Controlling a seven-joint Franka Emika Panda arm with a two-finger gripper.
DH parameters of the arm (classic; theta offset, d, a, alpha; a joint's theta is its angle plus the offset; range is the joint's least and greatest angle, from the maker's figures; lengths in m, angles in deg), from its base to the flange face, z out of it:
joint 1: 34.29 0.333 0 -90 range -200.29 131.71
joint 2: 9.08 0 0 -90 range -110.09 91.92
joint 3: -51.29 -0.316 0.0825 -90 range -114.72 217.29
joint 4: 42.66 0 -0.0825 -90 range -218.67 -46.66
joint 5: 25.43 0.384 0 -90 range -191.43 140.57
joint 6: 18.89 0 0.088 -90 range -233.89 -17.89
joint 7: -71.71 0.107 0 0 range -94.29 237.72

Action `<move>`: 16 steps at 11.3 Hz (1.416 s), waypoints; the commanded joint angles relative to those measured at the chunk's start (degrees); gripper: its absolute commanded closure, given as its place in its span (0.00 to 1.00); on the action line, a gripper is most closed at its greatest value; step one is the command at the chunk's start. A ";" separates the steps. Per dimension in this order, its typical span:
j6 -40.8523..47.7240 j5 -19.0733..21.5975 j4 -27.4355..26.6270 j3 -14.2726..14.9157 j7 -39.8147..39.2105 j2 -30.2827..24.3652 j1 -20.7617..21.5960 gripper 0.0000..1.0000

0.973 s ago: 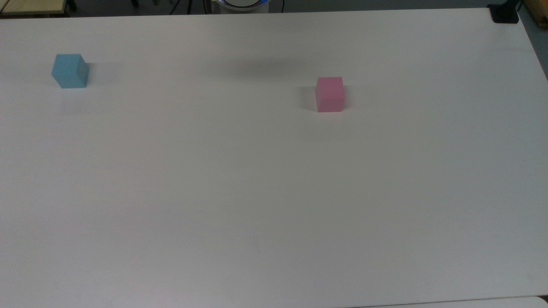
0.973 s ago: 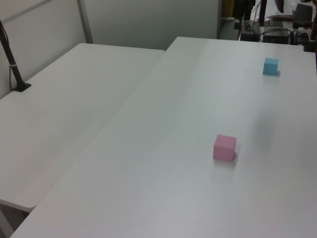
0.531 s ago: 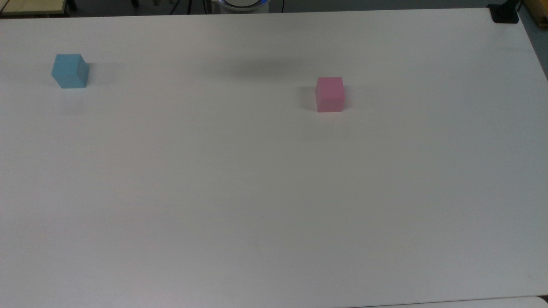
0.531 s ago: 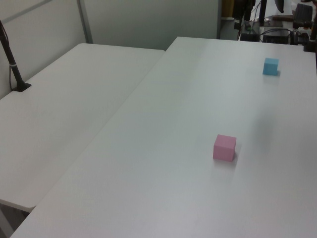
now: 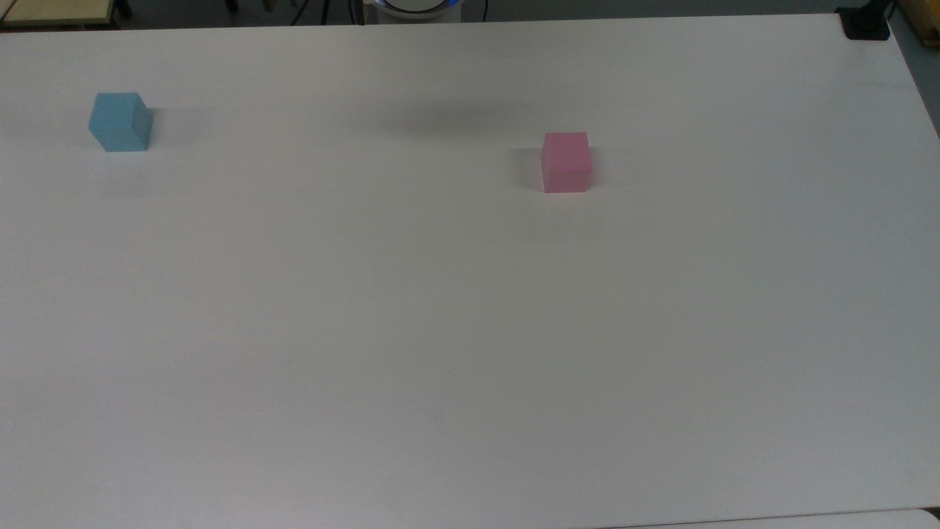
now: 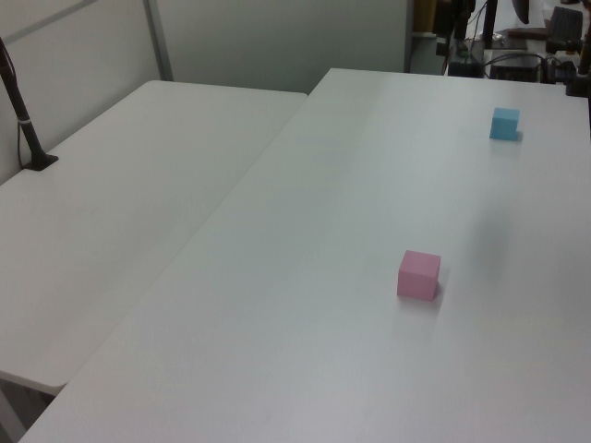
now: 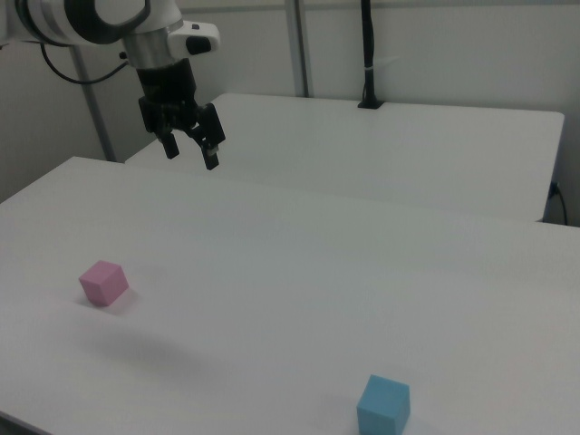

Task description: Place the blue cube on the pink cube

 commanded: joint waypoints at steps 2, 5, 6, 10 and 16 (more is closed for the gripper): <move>-0.73 -0.31 -0.65 0.67 -4.80 -0.45 0.79 0.00; -0.39 -0.31 -0.74 0.75 -4.80 -0.53 0.70 0.00; 0.05 -0.31 -0.82 0.84 -4.89 -0.88 0.44 0.00; 0.24 -1.10 -5.29 8.20 -19.96 -2.38 -4.30 0.00; -28.41 -0.49 -23.98 23.40 -34.13 -1.33 -8.97 0.00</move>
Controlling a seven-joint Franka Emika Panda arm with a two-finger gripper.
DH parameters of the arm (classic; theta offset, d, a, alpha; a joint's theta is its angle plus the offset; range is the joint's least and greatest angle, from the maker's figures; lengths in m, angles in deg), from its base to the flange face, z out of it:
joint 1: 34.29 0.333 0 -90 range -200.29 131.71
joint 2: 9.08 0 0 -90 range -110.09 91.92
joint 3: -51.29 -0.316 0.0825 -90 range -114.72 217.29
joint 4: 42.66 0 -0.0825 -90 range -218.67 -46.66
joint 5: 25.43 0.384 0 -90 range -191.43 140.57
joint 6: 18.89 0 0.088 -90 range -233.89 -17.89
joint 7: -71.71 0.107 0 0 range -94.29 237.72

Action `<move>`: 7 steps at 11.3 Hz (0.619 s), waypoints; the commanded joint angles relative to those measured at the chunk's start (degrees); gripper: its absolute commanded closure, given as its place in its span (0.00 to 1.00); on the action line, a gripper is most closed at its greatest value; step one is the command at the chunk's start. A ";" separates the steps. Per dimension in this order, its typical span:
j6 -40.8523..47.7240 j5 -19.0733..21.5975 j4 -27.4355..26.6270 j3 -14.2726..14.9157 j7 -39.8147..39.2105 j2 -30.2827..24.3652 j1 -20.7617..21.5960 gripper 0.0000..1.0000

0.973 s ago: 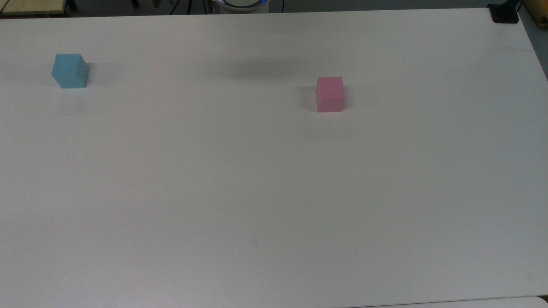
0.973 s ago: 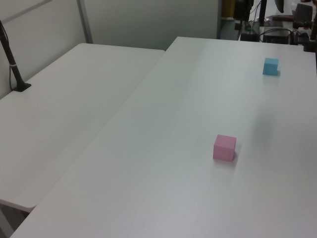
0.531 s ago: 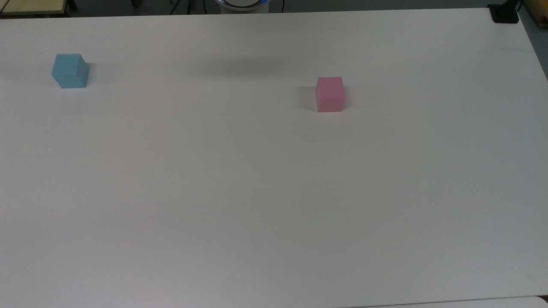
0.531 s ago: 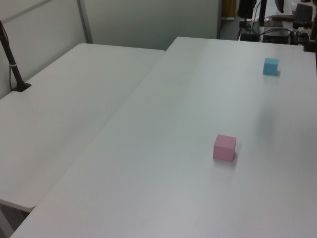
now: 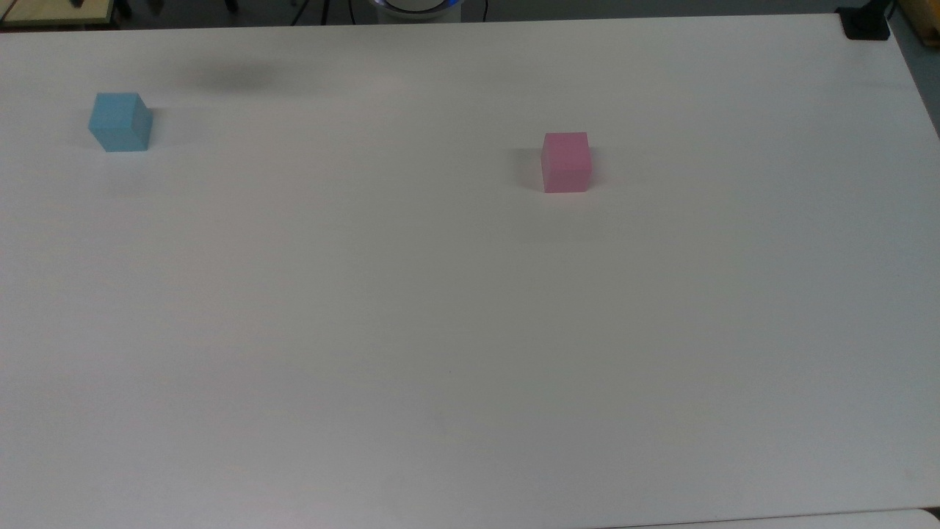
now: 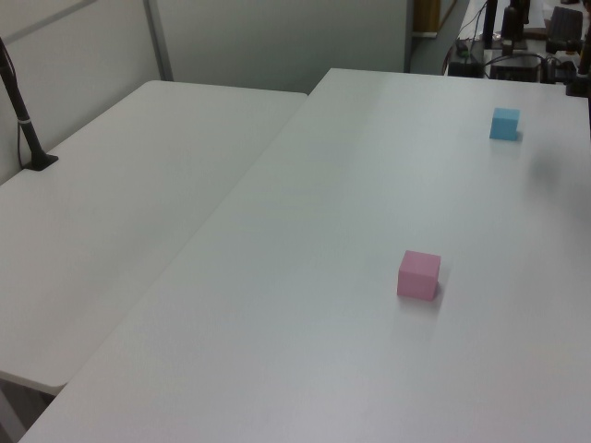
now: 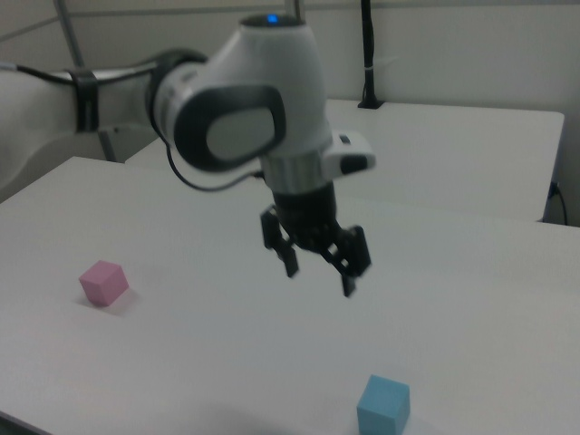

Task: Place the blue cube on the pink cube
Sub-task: 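Move the open gripper over the light blue cube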

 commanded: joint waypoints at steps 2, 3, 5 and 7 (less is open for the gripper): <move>-20.21 0.29 -11.26 8.13 -8.92 2.63 0.61 0.00; -22.13 0.38 -11.26 9.45 -10.61 4.05 0.43 0.00; -24.69 0.38 -11.52 9.72 -10.97 7.03 -0.27 0.00; -26.72 0.81 -11.52 9.72 -10.63 9.85 -0.71 0.00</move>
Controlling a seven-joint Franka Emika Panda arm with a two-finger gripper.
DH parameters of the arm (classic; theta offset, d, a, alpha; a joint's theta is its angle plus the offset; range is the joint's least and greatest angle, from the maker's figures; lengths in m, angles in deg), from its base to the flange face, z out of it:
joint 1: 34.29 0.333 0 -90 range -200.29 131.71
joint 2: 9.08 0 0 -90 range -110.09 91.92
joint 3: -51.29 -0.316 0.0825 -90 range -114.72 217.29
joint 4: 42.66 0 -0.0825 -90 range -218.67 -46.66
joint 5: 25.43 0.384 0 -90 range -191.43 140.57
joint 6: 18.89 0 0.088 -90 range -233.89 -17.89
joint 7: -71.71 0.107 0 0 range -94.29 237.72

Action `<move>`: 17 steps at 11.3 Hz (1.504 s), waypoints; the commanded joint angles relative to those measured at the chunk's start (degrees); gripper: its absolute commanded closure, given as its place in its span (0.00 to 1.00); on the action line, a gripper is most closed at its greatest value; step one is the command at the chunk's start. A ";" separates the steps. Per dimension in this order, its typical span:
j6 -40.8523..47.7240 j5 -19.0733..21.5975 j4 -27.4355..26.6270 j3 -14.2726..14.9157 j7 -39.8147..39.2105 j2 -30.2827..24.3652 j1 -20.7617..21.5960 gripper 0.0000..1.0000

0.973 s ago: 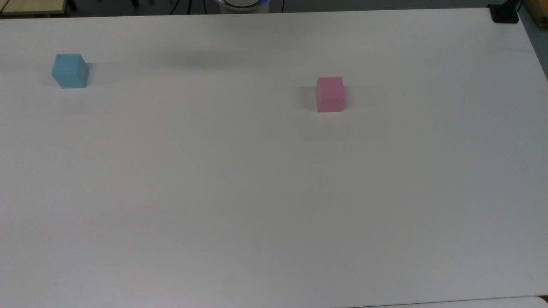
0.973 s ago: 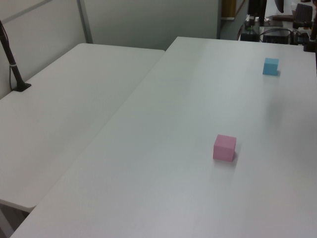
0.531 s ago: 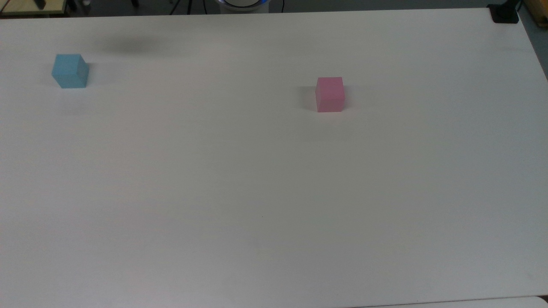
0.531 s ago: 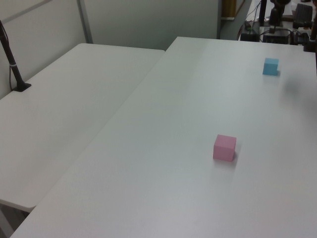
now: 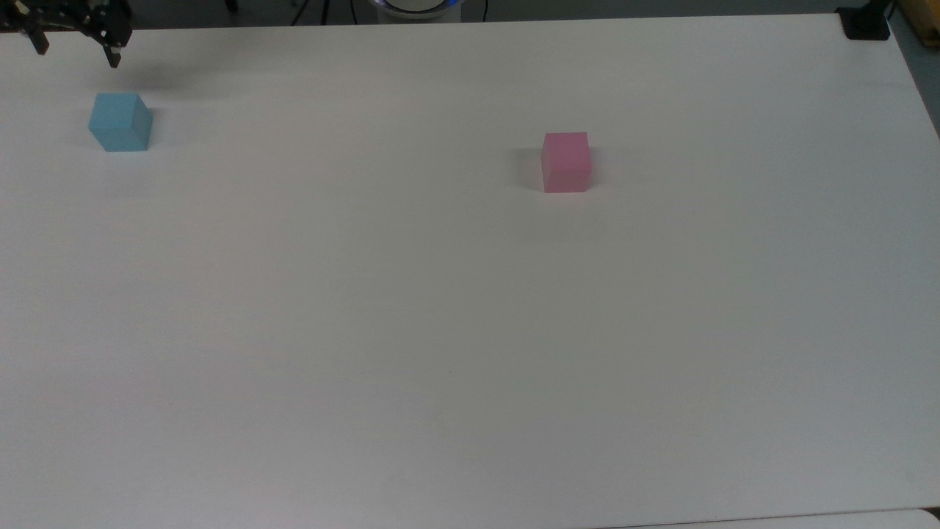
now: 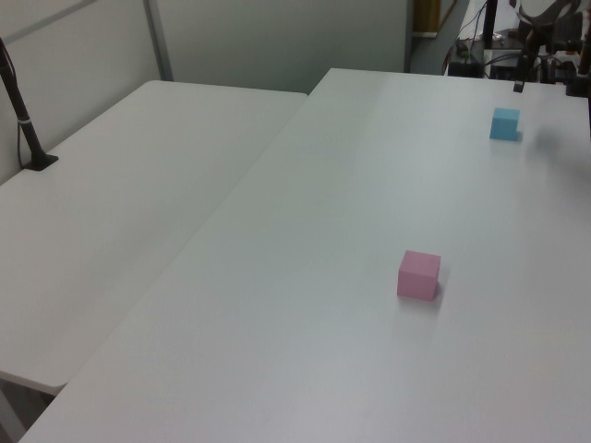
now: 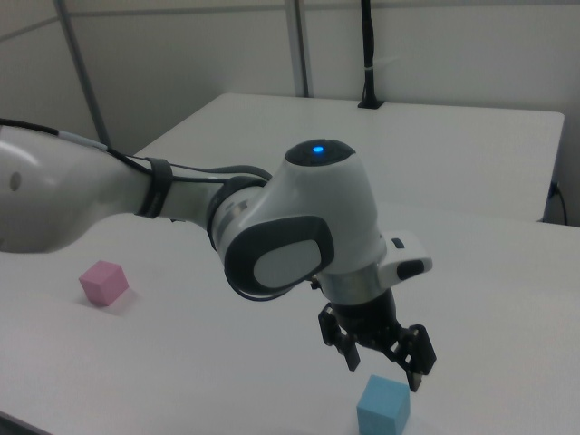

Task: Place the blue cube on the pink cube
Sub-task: 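Move the open gripper over the light blue cube, then lower the gripper around the blue cube and close it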

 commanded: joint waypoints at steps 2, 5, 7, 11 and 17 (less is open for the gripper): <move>-3.65 2.65 -0.65 0.20 -1.13 3.75 -0.07 0.00; -4.79 3.36 -1.27 -0.42 -0.87 5.08 0.10 0.00; -4.79 3.36 -1.71 -0.77 -0.78 5.16 0.37 0.00; -7.34 3.45 -2.23 -2.35 -0.60 7.09 0.28 0.00; -7.61 3.36 -2.15 -2.79 -0.60 9.56 -0.16 0.04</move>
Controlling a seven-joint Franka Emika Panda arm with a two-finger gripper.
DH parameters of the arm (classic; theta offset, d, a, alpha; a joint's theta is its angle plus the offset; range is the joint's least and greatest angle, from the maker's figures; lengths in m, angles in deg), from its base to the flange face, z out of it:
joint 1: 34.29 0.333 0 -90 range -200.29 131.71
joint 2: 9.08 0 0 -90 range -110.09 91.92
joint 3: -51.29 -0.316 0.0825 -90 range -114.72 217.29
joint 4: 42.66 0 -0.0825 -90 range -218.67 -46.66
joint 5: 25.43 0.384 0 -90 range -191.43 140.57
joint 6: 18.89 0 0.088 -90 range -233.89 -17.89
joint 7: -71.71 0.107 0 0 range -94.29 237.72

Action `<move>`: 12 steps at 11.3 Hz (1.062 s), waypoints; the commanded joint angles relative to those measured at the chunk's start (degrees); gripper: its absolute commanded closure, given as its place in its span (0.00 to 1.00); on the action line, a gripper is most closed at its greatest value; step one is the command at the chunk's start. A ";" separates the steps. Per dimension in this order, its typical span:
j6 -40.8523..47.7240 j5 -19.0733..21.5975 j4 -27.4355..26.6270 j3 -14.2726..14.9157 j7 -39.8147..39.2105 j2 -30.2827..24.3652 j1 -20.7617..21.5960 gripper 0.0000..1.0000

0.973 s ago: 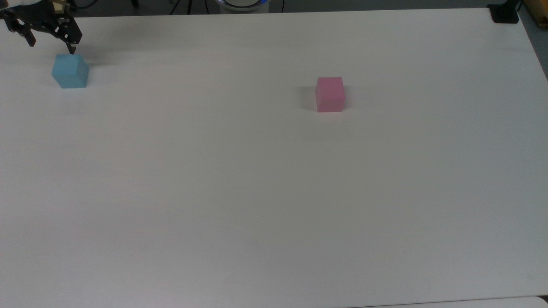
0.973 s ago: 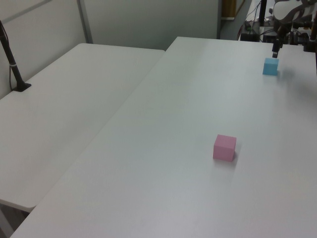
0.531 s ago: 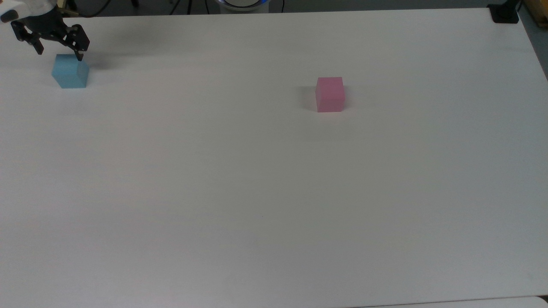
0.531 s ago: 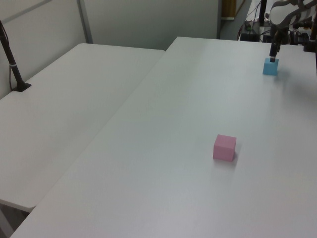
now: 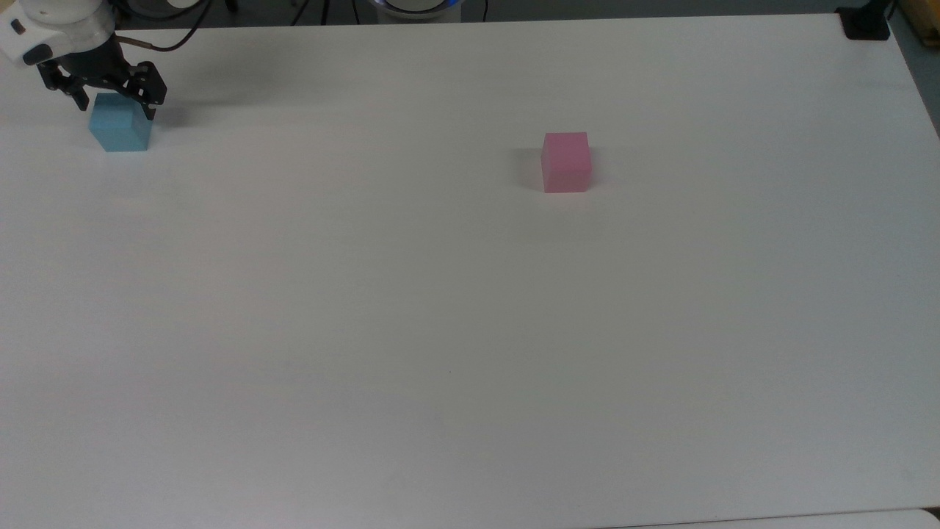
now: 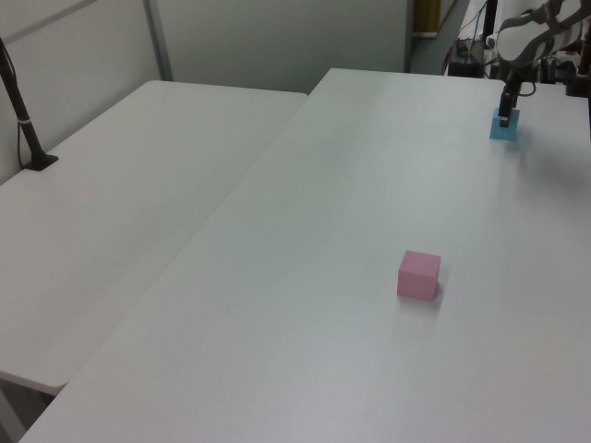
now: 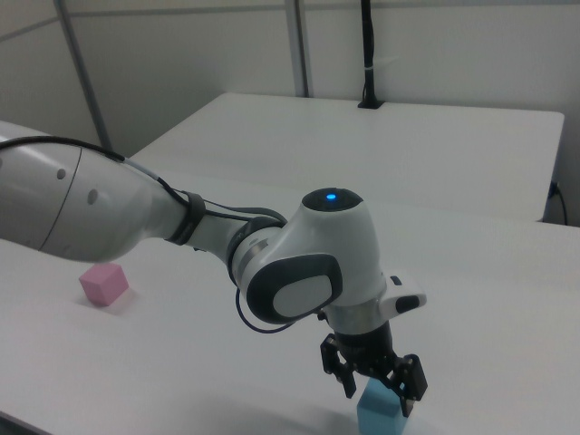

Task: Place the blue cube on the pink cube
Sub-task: 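Lower the gripper around the blue cube and close it, then lift the blue cube and carry it above the pink cube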

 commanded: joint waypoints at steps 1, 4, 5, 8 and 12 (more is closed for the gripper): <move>-1.75 1.06 -0.99 -0.15 -0.60 -0.08 -0.09 0.19; -1.57 1.06 -0.99 -0.15 -0.34 -0.08 -0.17 0.62; -1.49 1.06 -0.99 -0.15 -0.34 -0.08 -0.26 0.62; 2.62 1.14 -0.29 -0.24 -0.07 -2.70 0.00 0.63; 15.53 3.32 1.90 -3.13 0.63 -12.45 0.36 0.63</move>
